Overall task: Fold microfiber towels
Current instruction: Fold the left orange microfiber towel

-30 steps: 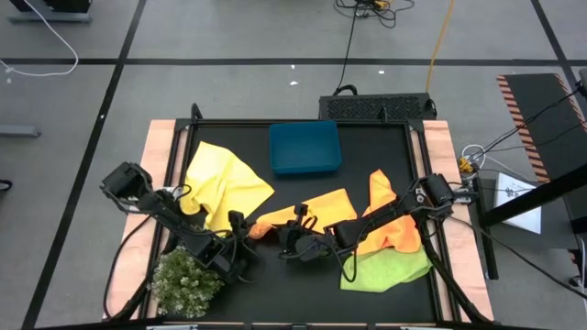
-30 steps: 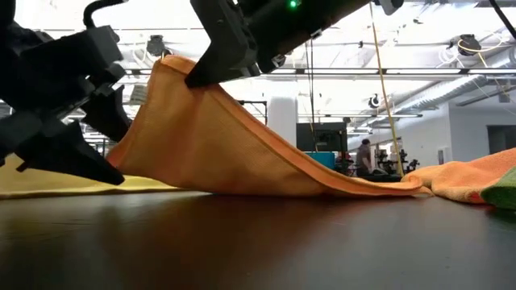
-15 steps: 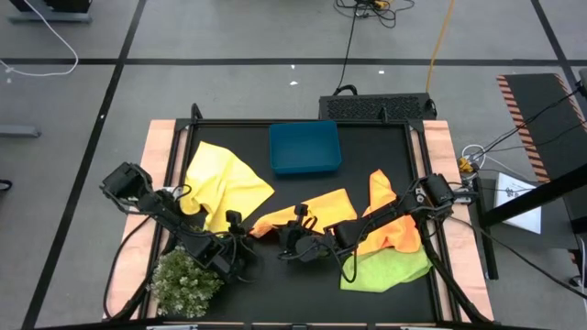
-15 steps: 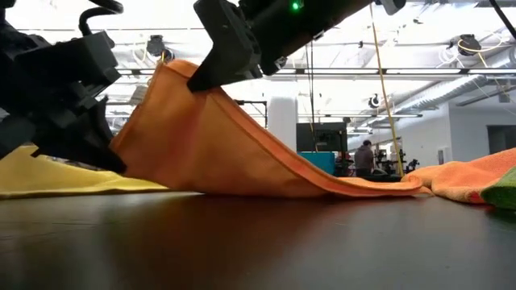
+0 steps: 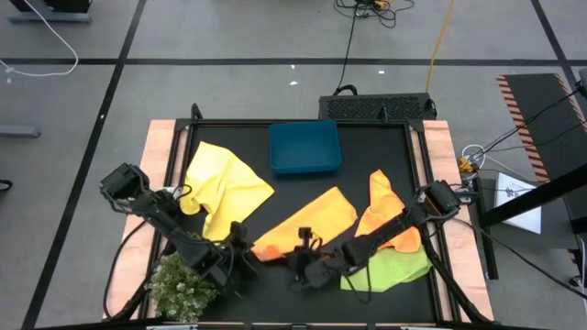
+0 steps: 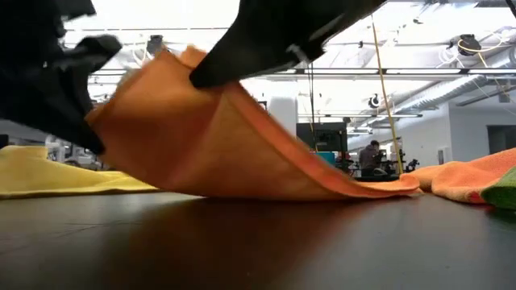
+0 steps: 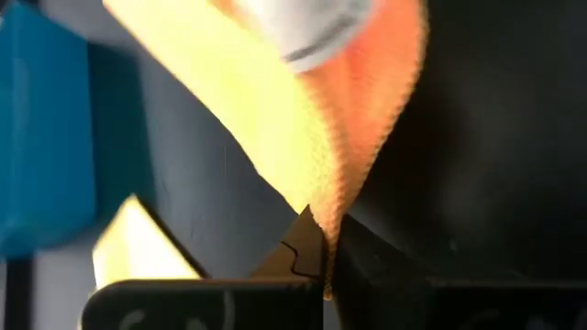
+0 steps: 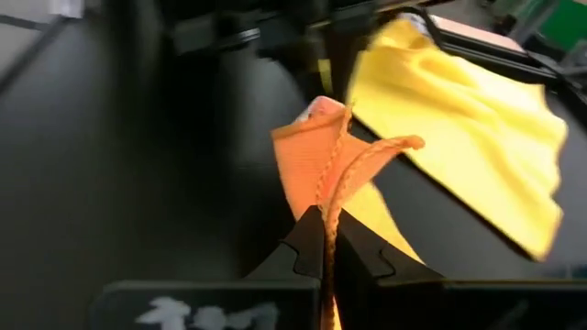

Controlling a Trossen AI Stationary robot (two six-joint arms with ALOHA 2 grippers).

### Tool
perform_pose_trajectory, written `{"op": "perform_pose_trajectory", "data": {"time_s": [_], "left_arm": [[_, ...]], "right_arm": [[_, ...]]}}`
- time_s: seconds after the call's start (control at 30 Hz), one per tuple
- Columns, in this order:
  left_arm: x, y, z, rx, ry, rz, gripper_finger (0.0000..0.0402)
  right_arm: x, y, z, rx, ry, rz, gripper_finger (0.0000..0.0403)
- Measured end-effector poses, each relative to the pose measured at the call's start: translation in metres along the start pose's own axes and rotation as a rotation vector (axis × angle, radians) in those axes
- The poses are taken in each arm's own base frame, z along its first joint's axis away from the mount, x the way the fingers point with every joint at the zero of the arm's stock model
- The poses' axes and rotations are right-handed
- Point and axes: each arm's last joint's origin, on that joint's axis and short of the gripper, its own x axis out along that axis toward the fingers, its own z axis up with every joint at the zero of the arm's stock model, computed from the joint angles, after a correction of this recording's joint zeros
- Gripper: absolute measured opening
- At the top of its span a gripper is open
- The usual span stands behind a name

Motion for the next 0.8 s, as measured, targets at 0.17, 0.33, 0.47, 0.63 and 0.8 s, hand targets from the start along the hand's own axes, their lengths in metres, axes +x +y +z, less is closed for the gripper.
{"op": "perform_pose_trajectory", "data": {"time_s": [0.17,0.33,0.47,0.63,0.8], "left_arm": [[-0.006,0.006,0.016,0.072,-0.048,0.057,0.0004],[-0.006,0.020,0.028,0.103,-0.030,0.087,0.0005],[-0.012,0.031,0.035,0.116,0.023,0.113,0.0006],[-0.031,0.046,0.047,0.165,0.074,0.189,0.0004],[-0.051,0.064,0.060,0.161,0.114,0.219,0.0004]], "right_arm": [[-0.008,0.012,-0.003,-0.003,0.007,0.013,0.0000],[-0.010,0.011,-0.008,-0.025,0.046,-0.048,0.0000],[-0.008,0.006,-0.012,-0.043,0.075,-0.097,0.0000],[-0.002,-0.007,-0.009,-0.045,0.088,-0.126,0.0000],[-0.015,-0.028,0.012,-0.036,0.058,-0.144,0.0000]]}}
